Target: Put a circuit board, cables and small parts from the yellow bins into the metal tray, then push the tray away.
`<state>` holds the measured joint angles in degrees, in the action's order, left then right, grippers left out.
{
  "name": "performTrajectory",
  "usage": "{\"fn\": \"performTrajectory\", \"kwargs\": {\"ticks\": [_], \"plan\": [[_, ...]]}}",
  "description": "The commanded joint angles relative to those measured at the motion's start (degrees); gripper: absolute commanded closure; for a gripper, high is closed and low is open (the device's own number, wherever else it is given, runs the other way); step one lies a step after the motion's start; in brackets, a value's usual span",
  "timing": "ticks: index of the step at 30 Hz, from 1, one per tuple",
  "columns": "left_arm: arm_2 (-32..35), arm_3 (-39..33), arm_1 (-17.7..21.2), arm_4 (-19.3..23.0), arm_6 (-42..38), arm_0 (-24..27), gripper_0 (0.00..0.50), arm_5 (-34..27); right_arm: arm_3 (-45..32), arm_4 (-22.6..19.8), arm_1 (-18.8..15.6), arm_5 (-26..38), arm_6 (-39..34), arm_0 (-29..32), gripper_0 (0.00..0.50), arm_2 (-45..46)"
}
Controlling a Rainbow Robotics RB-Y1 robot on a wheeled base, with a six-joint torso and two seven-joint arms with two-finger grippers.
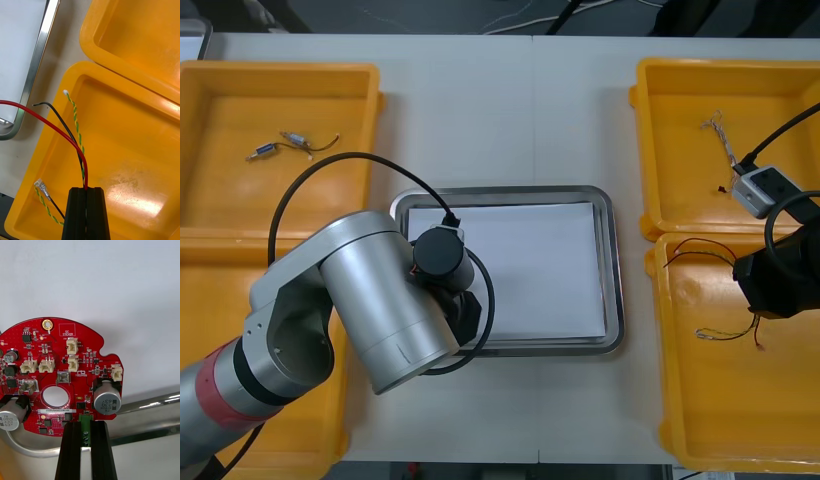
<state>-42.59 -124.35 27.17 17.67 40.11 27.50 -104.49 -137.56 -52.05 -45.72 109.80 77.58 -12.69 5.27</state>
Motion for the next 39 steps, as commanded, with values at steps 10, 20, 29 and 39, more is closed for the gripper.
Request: {"fn": "performTrajectory", "kwargs": {"ticks": [10,20,29,39], "plan": [[-2.06,4.12,-2.74,-1.94,5.59,-0.07,0.5,2.36,-0.78,-0.51,-0.78,0.2,1.61,-1.37,0.5,-0.61],[-3.11,5.87,-2.83,-1.85,6.21,-0.07,0.5,2.62,-0.78,-0.51,-0.78,0.2,1.61,-1.37,0.5,-0.61],[-3.37,5.87,-2.83,-1.77,6.29,-0.07,0.5,2.62,-0.78,-0.51,-0.78,0.2,1.61,-1.37,0.5,-0.61],[-3.37,5.87,-2.74,-1.77,6.47,-0.07,0.342,2.71,-0.78,-0.51,-0.78,0.2,1.61,-1.37,0.5,-0.61]]}}
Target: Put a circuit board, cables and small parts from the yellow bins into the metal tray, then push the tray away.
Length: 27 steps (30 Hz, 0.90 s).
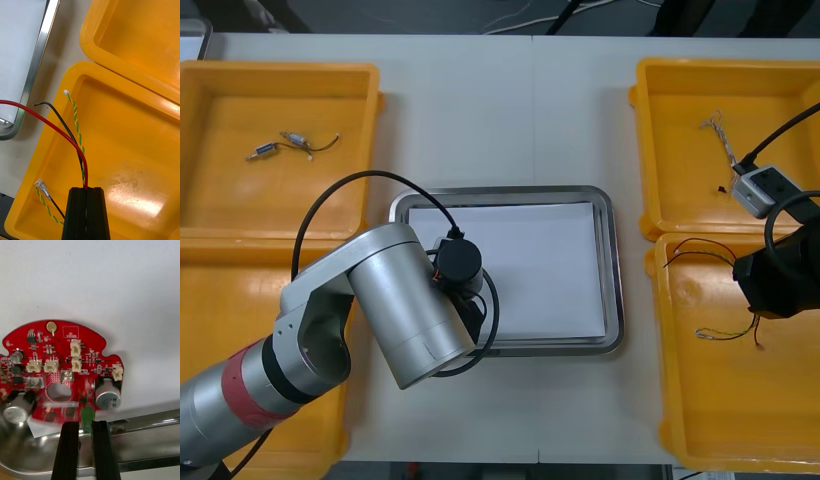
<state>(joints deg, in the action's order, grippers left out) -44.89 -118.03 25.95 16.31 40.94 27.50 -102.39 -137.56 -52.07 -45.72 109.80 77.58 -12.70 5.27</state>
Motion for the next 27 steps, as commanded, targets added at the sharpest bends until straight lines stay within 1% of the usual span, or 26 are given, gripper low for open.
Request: {"fn": "performTrajectory", "kwargs": {"ticks": [1,2,3,4,5,6,7,9,16,19,23,25,27], "plan": [[-1.08,-0.36,-1.51,-0.49,5.73,-0.16,0.272,0.61,-0.78,-0.49,-0.78,0.2,1.61,-1.36,0.5,-0.61],[-1.08,-0.45,-1.51,-0.58,5.64,-0.16,0.239,0.61,-0.78,-0.49,-0.78,0.2,1.61,-1.36,0.5,-0.61],[-1.08,-0.45,-1.51,-0.58,5.64,-0.16,0.175,0.7,-0.78,-0.49,-0.78,0.2,1.61,-1.36,0.5,-0.61],[-1.08,-0.45,-1.51,-0.58,5.64,-0.16,0.175,0.7,-0.78,-0.49,-0.78,0.2,1.61,-1.36,0.5,-0.61],[-1.08,-0.45,-1.51,-0.58,5.64,-0.16,0.1,0.79,-0.78,-0.49,-0.78,0.2,1.61,-1.36,0.5,-0.61],[-1.08,-0.45,-1.51,-0.58,5.64,-0.16,0.1,0.79,-0.78,-0.49,-0.78,0.2,1.61,-1.36,0.5,-0.61],[-1.08,-0.45,-1.51,-0.66,5.64,-0.07,0.032,0.79,-0.78,-0.49,-0.78,0.2,1.61,-1.36,0.5,-0.61],[-1.08,-0.45,-1.51,-1.02,5.64,-0.07,0.0,0.79,-0.78,-0.49,-0.78,0.2,1.61,-1.36,0.5,-0.61],[0.94,-1.68,-1.6,-1.1,5.82,-0.07,0.0,0.61,-0.78,-0.49,-0.78,0.2,1.61,-1.36,0.5,-0.61],[2.88,-3.62,-1.51,-0.49,6.35,-0.16,0.0,-1.15,-0.78,-0.49,-0.78,0.2,1.61,-1.36,0.5,-0.61],[6.04,-7.04,-1.07,1.62,7.14,-0.07,0.0,-4.66,-0.78,-0.49,-0.78,0.2,1.61,-1.36,0.5,-0.61],[8.85,-9.86,-0.46,3.73,7.75,-0.07,0.0,-7.21,-0.78,-0.49,-0.78,0.2,1.61,-1.36,0.5,-0.61],[11.58,-13.02,0.51,5.84,8.19,-0.07,0.0,-7.61,-0.78,-0.49,-0.78,0.2,1.61,-1.36,0.5,-0.61]]}}
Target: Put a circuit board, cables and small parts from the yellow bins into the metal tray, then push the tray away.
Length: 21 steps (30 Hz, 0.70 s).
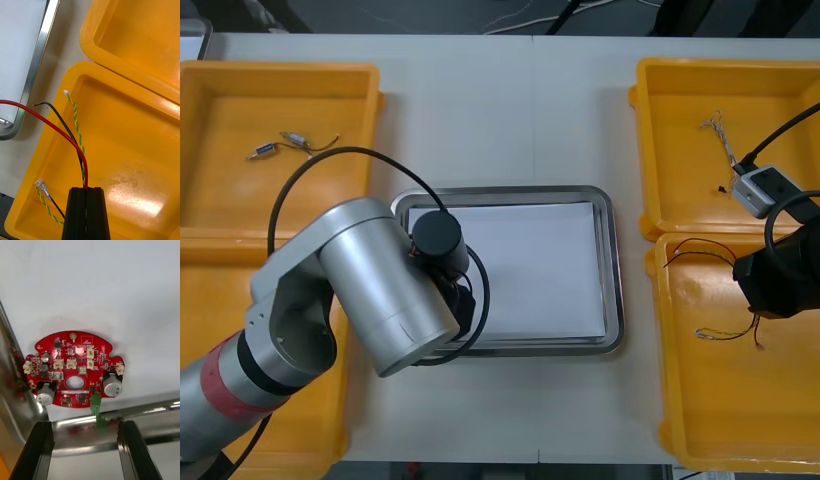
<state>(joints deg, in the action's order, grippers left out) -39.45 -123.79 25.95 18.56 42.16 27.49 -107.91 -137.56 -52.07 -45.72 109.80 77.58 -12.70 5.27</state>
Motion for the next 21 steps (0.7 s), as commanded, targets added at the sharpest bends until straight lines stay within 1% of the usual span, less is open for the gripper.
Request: {"fn": "performTrajectory", "kwargs": {"ticks": [1,3,4,5,6,7,11,12,16,17,18,21], "plan": [[6.75,-7.96,0.68,4.2,7.06,-0.07,0.0,-2.09,-0.78,-0.49,-0.78,0.2,1.61,-1.36,0.5,-0.61],[8.78,-10.07,1.56,5.78,7.15,-0.07,0.0,-2.09,-0.78,-0.49,-0.78,0.2,1.61,-1.36,0.5,-0.61],[10.8,-11.91,2.62,7.1,7.32,-0.16,0.0,-2.09,-0.78,-0.49,-0.78,0.2,1.61,-1.36,0.5,-0.61],[10.8,-11.91,2.62,7.1,7.32,-0.16,0.0,-2.09,-0.78,-0.49,-0.78,0.2,1.61,-1.36,0.5,-0.61],[13.08,-13.32,3.76,8.51,7.58,-0.16,0.0,-2.09,-0.78,-0.49,-0.78,0.2,1.61,-1.36,0.5,-0.61],[13.7,-13.58,4.11,8.95,7.58,-0.25,0.0,-2.09,-0.78,-0.49,-0.78,0.2,1.61,-1.36,0.5,-0.61],[20.29,-15.34,7.1,12.29,8.9,-1.39,0.0,-2.09,-0.78,-0.49,-0.78,0.2,1.61,-1.36,0.5,-0.61],[21.08,-15.43,7.54,12.73,9.52,-1.57,0.0,-2.09,-0.78,-0.49,-0.78,0.2,1.61,-1.36,0.5,-0.61],[28.2,-15.52,10.26,14.92,14.97,-3.85,0.0,-2.09,-0.78,-0.49,-0.78,0.2,1.61,-1.36,0.5,-0.61],[28.2,-15.52,10.26,14.92,14.97,-3.85,0.0,-2.09,-0.78,-0.49,-0.78,0.2,1.61,-1.36,0.5,-0.61],[31.63,-15.52,11.67,15.89,17.34,-4.99,0.0,-2.09,-0.34,-0.84,0.01,0.2,1.61,-0.04,0.5,-1.4],[35.49,-15.25,13.43,16.68,20.06,-6.31,0.0,-2.09,-0.78,-1.37,0.19,0.2,2.05,0.22,0.5,-1.31]]}}
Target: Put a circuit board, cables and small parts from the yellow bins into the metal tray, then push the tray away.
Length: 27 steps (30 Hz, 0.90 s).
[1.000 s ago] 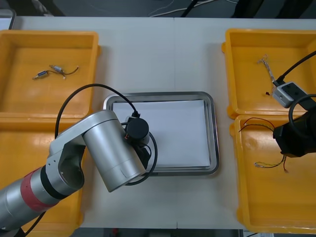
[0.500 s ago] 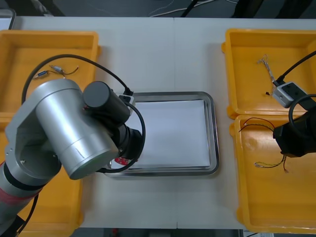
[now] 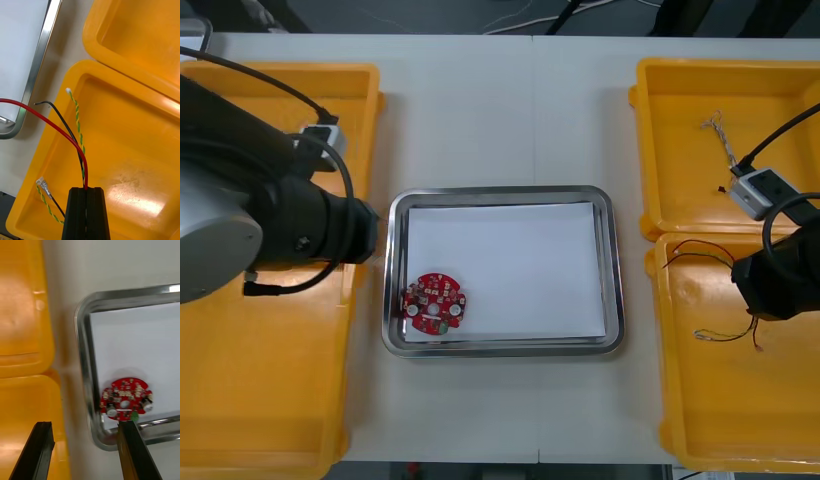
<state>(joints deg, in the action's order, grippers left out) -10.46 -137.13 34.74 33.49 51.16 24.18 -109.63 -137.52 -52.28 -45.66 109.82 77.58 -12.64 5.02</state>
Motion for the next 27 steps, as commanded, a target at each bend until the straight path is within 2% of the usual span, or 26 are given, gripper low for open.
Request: {"fn": "performTrajectory", "kwargs": {"ticks": [1,8,17,27], "plan": [[7.47,-1.56,5.17,1.93,12.04,-3.27,0.0,-0.37,-0.91,-1.59,0.04,0.18,1.96,0.25,0.5,-1.07],[14.42,4.5,7.54,2.81,19.51,-3.62,0.0,-0.37,-0.91,-2.3,0.04,0.18,2.67,-1.51,0.5,-4.41],[18.9,13.82,9.47,2.63,26.98,-3.09,0.0,-0.37,-2.58,-1.33,0.04,0.18,3.81,-5.46,0.5,-10.91],[18.9,24.63,9.47,-0.8,31.46,3.06,0.0,-0.05,-3.63,-0.89,0.04,0.18,4.6,-10.12,0.5,-19.0]]}}
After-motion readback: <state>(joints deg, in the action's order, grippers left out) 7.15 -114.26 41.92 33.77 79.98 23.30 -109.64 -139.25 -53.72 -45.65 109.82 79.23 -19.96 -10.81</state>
